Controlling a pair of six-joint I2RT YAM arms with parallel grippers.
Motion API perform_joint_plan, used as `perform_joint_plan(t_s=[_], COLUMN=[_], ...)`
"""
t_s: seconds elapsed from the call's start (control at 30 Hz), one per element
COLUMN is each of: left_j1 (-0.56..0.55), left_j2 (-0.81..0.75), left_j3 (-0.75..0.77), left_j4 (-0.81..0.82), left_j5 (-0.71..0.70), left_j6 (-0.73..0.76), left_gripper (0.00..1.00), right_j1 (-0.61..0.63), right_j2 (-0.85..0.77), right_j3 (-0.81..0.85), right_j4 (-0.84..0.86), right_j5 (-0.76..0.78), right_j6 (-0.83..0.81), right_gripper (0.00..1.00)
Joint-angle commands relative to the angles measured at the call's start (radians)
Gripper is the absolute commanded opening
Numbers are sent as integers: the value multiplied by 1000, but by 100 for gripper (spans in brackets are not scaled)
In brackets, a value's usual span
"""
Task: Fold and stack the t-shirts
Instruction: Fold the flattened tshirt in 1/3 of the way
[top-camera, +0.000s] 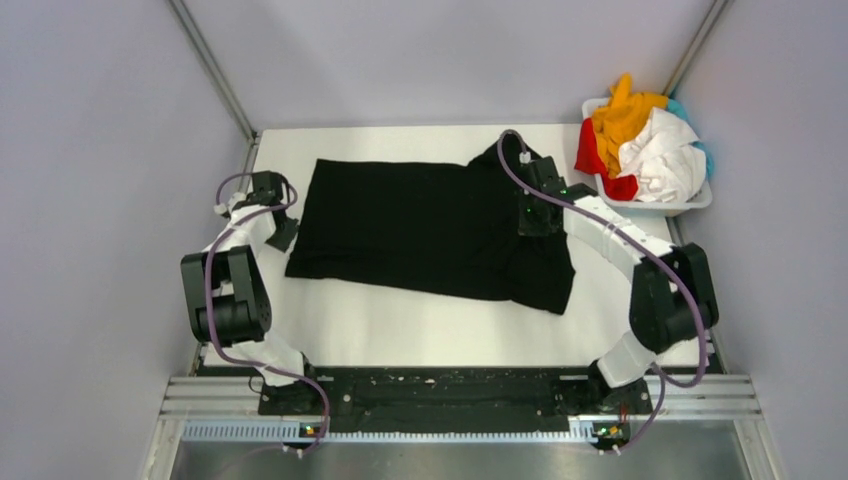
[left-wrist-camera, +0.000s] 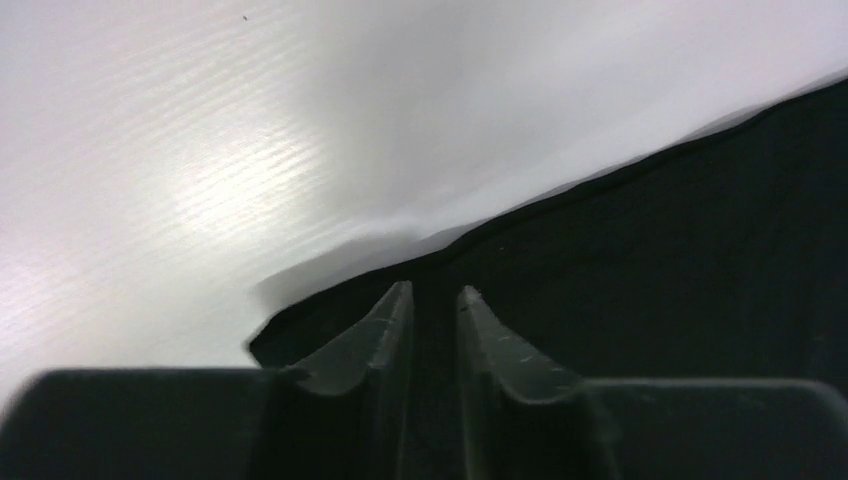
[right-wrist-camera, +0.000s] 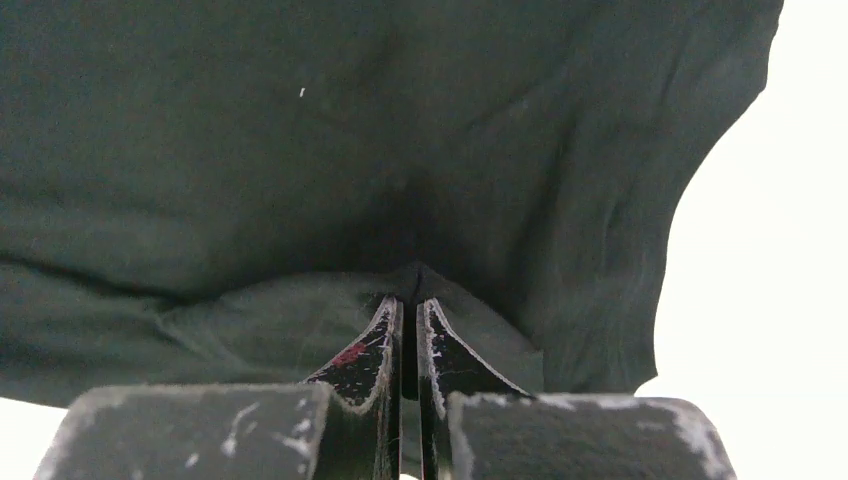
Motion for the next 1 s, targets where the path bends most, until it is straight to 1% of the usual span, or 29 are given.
perform_joint_plan(t_s=[0.0,0.03,0.07,0.13,0.17,0.2,0.23,0.27,0.3,0.33,0.4,0.43,0.5,0.53,0.57,0.6,0.63,0.7,0.77,0.8,0.9,0.97], left_j1=[8,8,10,13,13,13,13,13,13,13,13,13,11,8,3,-7,-22,-60,-88,-93,-94,-93], left_j2=[34,35,33,18,4,-12,-28,-43,-56,-68,-84,-94,-116,-126,-134,-137,-137,-121,-85,-61,10,59], left_j3=[70,77,86,100,101,98,95,89,85,86,75,64,25,-1,-26,-47,-63,-78,-72,-67,-48,-16], left_j4=[-10,-12,-14,-24,-26,-26,-25,-26,-28,-40,-51,-44,9,43,80,111,138,167,174,175,196,182], left_j5=[-2,0,4,0,-5,-5,-1,6,25,43,89,126,224,283,349,398,429,447,444,449,461,436], left_j6=[-3,0,6,15,22,30,37,47,57,65,83,93,116,127,137,146,156,172,185,187,195,198], left_gripper=[47,54,56,54,54,58,63,70,77,83,86,87,89,94,96,96,97,98,99,99,99,99], right_j1=[-34,-38,-38,-40,-40,-40,-41,-41,-41,-40,-41,-40,-40,-39,-38,-39,-38,-39,-37,-36,-22,-13], right_j2=[106,148,177,222,233,236,231,223,213,202,173,159,117,91,56,22,-16,-76,-74,-62,0,48], right_j3=[108,131,173,231,250,257,254,246,232,217,184,170,124,92,50,3,-55,-162,-226,-238,-262,-253], right_j4=[122,135,128,95,81,76,80,87,99,110,131,134,139,148,167,198,248,364,430,446,501,523], right_j5=[21,40,66,90,89,73,41,17,3,-2,21,32,30,25,8,-17,-65,-204,-313,-345,-364,-405], right_j6=[-99,-120,-133,-159,-163,-170,-176,-180,-175,-171,-154,-140,-111,-90,-69,-47,-27,11,51,61,101,119], right_gripper=[0,0,0,0,0,1,12,26,36,45,59,65,78,85,95,98,99,99,99,99,99,99])
